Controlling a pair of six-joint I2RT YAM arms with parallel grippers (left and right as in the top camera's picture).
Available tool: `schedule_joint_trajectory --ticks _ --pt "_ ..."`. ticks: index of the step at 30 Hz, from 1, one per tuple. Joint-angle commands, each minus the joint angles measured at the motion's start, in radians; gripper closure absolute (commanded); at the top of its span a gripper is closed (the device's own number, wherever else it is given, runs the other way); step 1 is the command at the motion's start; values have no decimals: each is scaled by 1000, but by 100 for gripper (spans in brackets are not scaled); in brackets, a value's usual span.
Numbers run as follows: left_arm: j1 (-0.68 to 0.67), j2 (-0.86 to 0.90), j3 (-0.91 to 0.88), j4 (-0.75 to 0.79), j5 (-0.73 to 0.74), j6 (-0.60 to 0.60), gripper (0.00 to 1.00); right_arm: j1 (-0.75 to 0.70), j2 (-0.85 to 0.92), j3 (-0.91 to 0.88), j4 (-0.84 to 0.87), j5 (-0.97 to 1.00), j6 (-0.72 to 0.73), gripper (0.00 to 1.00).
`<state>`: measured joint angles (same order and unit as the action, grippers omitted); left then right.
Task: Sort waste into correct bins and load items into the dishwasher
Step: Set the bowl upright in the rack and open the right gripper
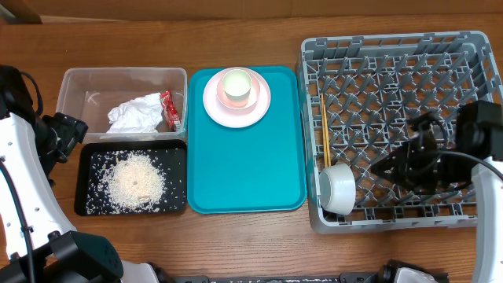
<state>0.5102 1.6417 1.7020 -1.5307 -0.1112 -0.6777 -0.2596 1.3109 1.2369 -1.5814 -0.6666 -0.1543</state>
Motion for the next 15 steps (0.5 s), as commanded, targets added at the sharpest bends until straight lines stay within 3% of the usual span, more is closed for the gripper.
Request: schedule_joint_trajectory --ticks 1,15 --pt "-6 -12 23 -1 0 -10 0 44 -17 21 0 -12 -33 85" --pt "-7 -12 23 -1 0 -10 0 277 -17 19 11 -41 1 86"
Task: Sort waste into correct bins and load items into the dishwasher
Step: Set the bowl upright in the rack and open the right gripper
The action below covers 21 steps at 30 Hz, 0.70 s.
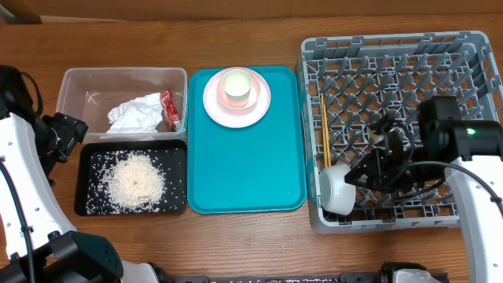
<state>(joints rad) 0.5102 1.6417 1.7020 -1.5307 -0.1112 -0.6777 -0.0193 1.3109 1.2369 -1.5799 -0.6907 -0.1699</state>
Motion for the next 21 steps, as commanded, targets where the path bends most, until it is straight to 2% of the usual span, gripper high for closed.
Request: schedule_joint_trajectory --ticks 1,6,15,21 --pt "-7 -12 23 -1 0 -10 0 49 -17 17 16 -17 33 87" --pt "-6 -12 23 -1 0 -10 0 114 -17 -23 89 9 127 90" --pt "-7 -12 23 -1 0 -10 0 229 -17 -153 266 106 294 91" --pt "-7 -12 23 -1 0 -10 0 275 -17 -176 285 426 492 91"
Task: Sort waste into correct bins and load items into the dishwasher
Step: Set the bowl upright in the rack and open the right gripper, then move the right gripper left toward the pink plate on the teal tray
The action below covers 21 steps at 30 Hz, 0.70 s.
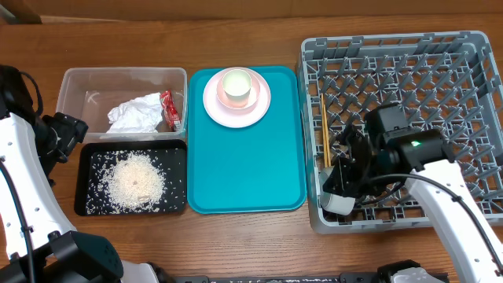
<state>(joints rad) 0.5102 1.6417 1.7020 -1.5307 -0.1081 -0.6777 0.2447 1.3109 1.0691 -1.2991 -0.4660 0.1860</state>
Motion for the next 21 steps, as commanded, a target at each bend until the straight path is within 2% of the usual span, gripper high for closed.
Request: schedule_joint_trajectory --ticks 1,6,10,21 --pt "-7 -12 23 -1 -3 -10 0 11 -17 -8 0 247 164 91" --pt "-7 -12 23 -1 -3 -10 0 10 -17 4 -30 377 240 90" --pt "-7 -12 23 -1 -3 -10 0 10 -17 68 -49 383 239 89" --pt "-7 -12 23 -1 -3 -10 0 76 -17 396 -31 236 148 82"
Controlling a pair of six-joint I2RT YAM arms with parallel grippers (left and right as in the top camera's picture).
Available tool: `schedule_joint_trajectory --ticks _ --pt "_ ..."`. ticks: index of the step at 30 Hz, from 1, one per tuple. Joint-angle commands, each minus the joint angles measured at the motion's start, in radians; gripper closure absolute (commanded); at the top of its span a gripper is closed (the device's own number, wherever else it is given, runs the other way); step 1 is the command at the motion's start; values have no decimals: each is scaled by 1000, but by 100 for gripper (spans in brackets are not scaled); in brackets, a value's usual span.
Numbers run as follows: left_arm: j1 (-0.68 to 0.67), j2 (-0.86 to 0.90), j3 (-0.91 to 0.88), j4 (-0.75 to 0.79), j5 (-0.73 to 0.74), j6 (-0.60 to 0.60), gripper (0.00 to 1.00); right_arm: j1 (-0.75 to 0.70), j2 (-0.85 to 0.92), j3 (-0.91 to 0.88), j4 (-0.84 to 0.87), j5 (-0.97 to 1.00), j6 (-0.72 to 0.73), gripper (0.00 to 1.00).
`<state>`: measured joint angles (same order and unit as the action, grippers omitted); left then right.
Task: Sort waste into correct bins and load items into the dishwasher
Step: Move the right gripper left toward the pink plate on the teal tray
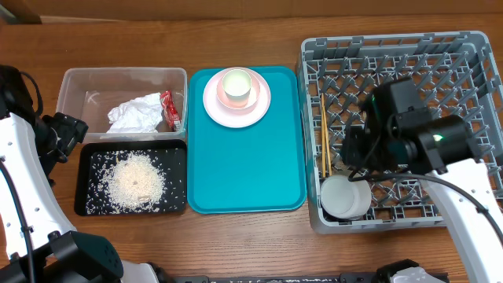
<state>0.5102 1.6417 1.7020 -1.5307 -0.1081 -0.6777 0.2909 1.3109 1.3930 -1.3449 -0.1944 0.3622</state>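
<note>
A white bowl (pixel 344 197) lies flat in the front left corner of the grey dish rack (pixel 471 47); whether its mouth faces up or down I cannot tell. Two wooden chopsticks (pixel 324 134) lie along the rack's left side. My right gripper (pixel 351 156) hangs over the rack just behind the bowl and apart from it, its fingers dark against the grid, so their state is unclear. A pink plate (pixel 259 106) carrying a pale cup (pixel 236 85) stands at the back of the teal tray (pixel 244 173). My left gripper (pixel 69 130) rests at the far left, holding nothing visible.
A clear bin (pixel 86 79) at the back left holds crumpled white paper (pixel 134 115) and a red wrapper (pixel 170 110). In front of it a black tray (pixel 177 153) holds spilled rice (pixel 135 179). The rack's prongs stand up all over its floor.
My right gripper was down at the tilted bowl in the rack's front left corner; it now sits further back and off the bowl. The bowl has gone from lying on its side to lying flat.
My right gripper was first over the right half of the rack, with the bowl tipped on its side at the front left. It then stood closer to the bowl, then right at it. Now the bowl lies flat and the gripper is behind it. The left arm stayed still.
</note>
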Motion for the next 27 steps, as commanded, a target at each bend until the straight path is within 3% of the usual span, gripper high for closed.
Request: schedule_joint_trajectory --ticks 1,5,13,21,23,27 --pt "-7 -12 23 -1 -3 -10 0 48 -17 91 32 -36 -44 81" --pt "-7 -12 23 -1 -3 -10 0 124 19 159 50 -32 -109 73" --pt "-7 -12 23 -1 -3 -10 0 251 288 389 40 -4 -153 71" --pt "-7 -12 23 -1 -3 -10 0 436 513 404 259 251 -157 71" --pt "-7 -12 23 -1 -3 -10 0 461 559 404 304 261 -157 73" --pt "-6 -12 23 -1 -3 -10 0 496 648 403 381 261 -157 96"
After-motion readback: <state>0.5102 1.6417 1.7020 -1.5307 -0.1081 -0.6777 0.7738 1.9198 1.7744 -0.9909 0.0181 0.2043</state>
